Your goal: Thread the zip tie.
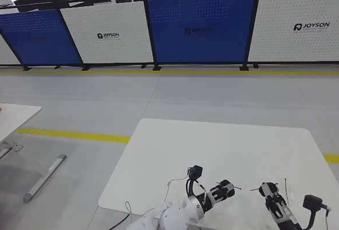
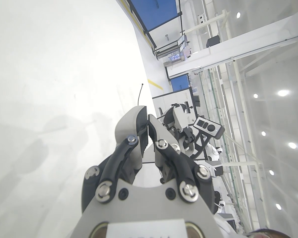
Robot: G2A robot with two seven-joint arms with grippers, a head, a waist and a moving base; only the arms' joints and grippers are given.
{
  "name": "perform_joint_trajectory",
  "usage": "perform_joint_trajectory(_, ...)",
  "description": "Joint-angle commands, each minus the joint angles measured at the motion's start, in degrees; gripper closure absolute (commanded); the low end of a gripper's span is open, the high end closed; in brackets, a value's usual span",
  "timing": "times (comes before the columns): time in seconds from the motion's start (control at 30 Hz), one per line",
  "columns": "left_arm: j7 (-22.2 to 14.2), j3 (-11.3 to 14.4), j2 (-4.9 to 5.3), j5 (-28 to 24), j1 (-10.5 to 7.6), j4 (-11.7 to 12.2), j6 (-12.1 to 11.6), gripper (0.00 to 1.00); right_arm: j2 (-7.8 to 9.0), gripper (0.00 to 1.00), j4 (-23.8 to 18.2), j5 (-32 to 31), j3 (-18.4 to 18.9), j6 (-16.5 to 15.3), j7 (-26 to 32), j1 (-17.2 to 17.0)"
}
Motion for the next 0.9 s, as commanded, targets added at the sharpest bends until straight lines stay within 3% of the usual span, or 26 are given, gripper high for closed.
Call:
perform_joint_trajectory(0.0,0.00,0.00,0.00,0.00,0.00,0.00,0.00,1.00,0.00,1.00,0.00,0.00,0.00,0.00,0.00,0.00)
perform_joint_trajectory(0.27,0.53,0.16,-0.05,0.90,0.00,-0.18,-0.14,1.00,0.00,1.00,0.00,0.00,0.00,0.00,0.00,0.00)
perform_joint_trajectory(0.4,3.87,0.80,-0.35,4.20,0.16,-0.78,1.93,1.00,0.00,1.00,0.00,0.00,0.00,0.00,0.00,0.00)
perform_joint_trajectory(0.63,4.19,0.87,-0.39,4.34,0.22,-0.86,2.09,1.00,0.00,1.00,0.00,0.00,0.00,0.00,0.00,0.00)
perform_joint_trajectory(0.7,3.13,1.03,-0.32,5.46,-0.06,-0.70,1.24,1.00,0.00,1.00,0.00,0.00,0.00,0.00,0.00,0.00)
perform_joint_trajectory(0.87,-2.68,1.02,0.66,14.53,-1.08,-0.63,-2.25,1.00,0.00,1.00,0.00,0.00,0.00,0.00,0.00,0.00)
